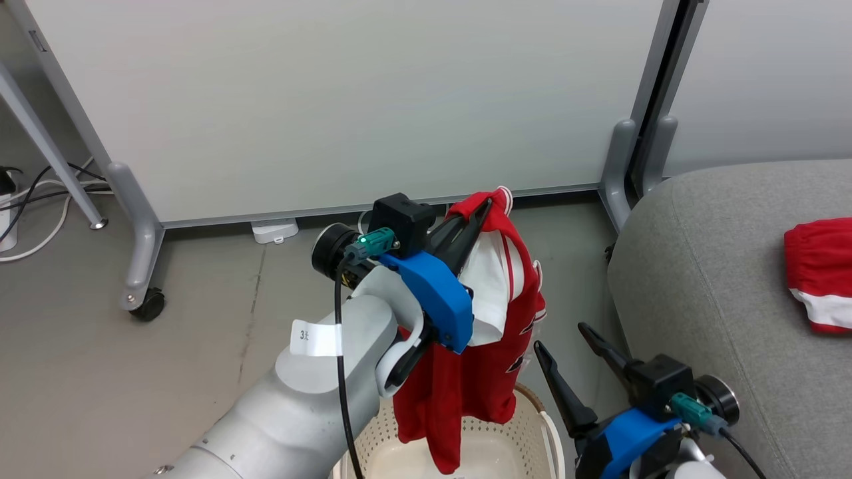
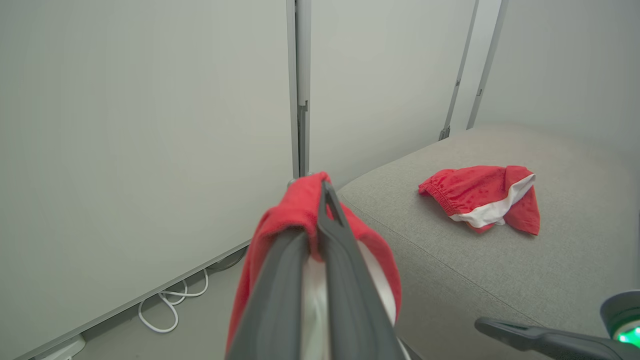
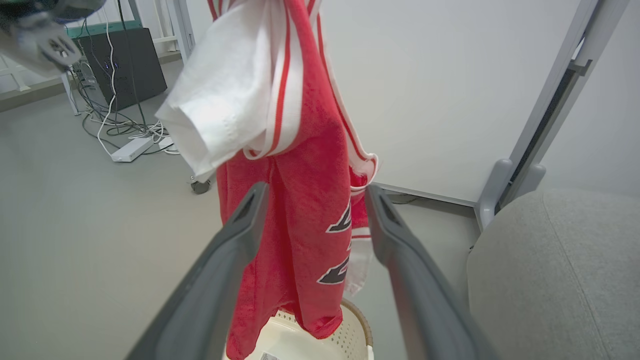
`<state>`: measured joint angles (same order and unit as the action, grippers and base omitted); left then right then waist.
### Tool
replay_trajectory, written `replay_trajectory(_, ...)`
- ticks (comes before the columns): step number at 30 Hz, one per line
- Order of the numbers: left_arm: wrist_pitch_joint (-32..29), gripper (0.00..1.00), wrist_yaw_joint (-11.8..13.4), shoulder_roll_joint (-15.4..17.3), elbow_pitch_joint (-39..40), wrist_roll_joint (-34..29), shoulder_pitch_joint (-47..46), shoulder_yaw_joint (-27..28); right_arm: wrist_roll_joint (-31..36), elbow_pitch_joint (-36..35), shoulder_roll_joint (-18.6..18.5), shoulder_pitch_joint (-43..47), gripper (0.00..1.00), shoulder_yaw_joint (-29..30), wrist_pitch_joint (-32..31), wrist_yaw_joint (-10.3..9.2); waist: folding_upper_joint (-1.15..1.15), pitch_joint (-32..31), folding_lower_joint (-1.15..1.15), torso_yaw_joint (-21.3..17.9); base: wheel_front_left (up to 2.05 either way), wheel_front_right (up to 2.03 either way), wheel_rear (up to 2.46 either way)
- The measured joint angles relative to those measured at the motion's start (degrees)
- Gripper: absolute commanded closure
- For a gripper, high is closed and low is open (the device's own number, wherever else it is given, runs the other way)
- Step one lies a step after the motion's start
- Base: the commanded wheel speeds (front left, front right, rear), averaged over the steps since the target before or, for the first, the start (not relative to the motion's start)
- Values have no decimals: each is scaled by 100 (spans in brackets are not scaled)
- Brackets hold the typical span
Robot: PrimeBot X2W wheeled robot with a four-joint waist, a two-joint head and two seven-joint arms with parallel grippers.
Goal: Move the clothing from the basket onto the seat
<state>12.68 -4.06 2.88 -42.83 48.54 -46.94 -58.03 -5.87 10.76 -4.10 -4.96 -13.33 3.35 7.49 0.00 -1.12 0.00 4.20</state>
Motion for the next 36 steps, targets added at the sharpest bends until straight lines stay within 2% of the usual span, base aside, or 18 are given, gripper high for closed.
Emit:
replay_trajectory(14, 49, 100, 58, 0, 88, 252, -85, -391, -86, 1280, -333, -1107, 0, -291, 89, 0, 0, 87, 0, 129, 0, 0, 0)
replay_trajectory(25, 55, 100, 105, -1, 185, 434, -177, -691, -307, 2582, -576, -2075, 0, -1184, 341, 0, 0, 138, 0, 204, 0, 0, 0)
replay_trajectory(30, 63, 100, 111, -1, 209, 498, -230, -797, -666, 3121, -638, -2473, 0, -1817, 436, 1, 0, 160, 0, 210, 0, 0, 0)
replay_trajectory(36, 88, 100, 135, 0, 224, 588, -258, -927, -1109, 3661, -610, -2865, 0, -2305, 641, 0, 0, 153, 0, 224, 0, 0, 0)
